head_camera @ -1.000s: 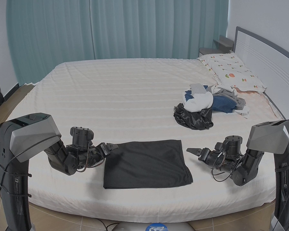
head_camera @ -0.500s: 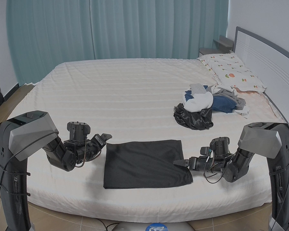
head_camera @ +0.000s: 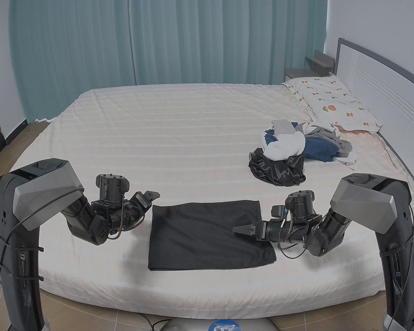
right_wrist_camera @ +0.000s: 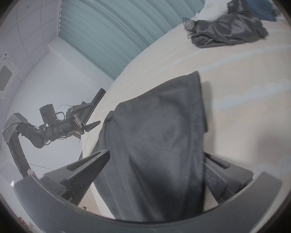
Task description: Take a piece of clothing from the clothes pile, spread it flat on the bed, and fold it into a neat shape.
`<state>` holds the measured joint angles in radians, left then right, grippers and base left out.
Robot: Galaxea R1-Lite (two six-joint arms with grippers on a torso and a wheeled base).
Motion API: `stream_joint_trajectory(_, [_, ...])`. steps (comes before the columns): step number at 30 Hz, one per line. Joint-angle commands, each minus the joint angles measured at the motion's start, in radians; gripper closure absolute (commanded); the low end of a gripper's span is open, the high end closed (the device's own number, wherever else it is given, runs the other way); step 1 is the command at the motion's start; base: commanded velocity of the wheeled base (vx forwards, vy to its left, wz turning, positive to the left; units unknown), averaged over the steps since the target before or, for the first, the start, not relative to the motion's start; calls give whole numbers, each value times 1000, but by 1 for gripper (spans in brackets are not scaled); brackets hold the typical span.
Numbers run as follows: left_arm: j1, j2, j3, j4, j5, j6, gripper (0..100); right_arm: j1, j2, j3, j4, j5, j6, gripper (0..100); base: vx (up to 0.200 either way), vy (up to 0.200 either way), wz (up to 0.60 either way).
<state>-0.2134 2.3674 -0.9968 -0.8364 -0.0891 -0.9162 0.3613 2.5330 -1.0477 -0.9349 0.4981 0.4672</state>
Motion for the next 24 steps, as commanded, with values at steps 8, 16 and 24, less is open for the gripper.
stream_joint_trajectory(8, [0, 7, -3, -1, 0, 0, 0, 68, 16, -110, 77, 0, 4, 0, 0, 0, 0])
stream_joint_trajectory(16, [0, 7, -2, 0, 0, 0, 0, 67, 16, -106, 80, -4, 10, 100, 0, 0, 0])
stream_joint_trajectory(24, [-1, 7, -2, 5, -4, 0, 0, 27, -45, -22, 64, -7, 16, 100, 0, 0, 0])
